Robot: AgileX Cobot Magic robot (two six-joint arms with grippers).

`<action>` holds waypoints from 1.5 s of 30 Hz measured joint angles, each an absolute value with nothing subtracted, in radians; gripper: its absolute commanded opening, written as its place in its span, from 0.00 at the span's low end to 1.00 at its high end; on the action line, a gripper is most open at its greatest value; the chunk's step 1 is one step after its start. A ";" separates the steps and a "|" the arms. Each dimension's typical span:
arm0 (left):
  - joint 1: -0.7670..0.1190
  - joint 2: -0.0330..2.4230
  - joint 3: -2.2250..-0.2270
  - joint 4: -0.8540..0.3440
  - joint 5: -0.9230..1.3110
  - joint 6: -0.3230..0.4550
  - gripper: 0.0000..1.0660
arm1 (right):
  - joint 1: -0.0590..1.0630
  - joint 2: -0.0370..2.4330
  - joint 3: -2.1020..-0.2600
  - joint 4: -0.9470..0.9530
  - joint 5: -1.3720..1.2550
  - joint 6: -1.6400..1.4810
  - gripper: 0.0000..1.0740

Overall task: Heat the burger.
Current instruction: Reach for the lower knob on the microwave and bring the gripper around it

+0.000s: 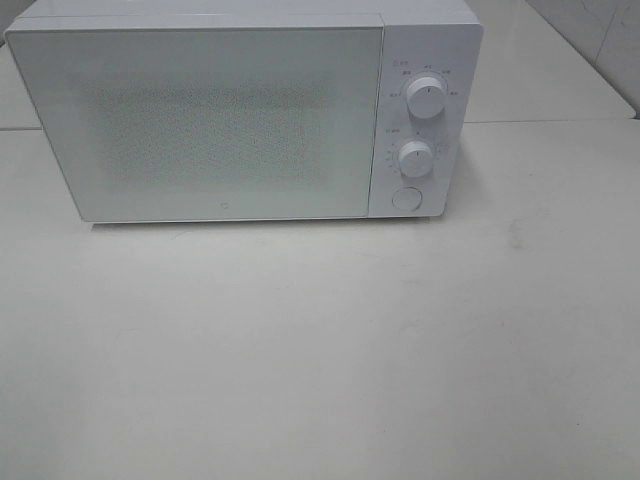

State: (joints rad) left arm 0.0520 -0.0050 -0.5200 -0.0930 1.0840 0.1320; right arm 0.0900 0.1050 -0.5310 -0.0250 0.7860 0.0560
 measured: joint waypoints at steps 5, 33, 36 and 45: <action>0.052 -0.005 -0.520 -0.093 1.084 0.132 0.92 | 0.090 0.209 -0.531 -0.025 0.679 0.057 0.70; 0.052 -0.005 -0.520 -0.093 1.084 0.132 0.92 | 0.090 0.821 -0.531 -0.025 0.067 0.088 0.70; 0.052 -0.005 -0.520 -0.093 1.084 0.132 0.92 | 0.090 0.872 -0.526 -0.025 -0.009 0.096 0.70; 0.052 -0.005 -0.520 -0.093 1.084 0.132 0.92 | 0.090 1.007 -0.423 -0.025 -0.351 0.095 0.70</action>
State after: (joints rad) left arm 0.0520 -0.0050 -0.5200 -0.0930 1.0840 0.1320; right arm 0.0900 1.0070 -0.4230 -0.0250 -0.3510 0.0950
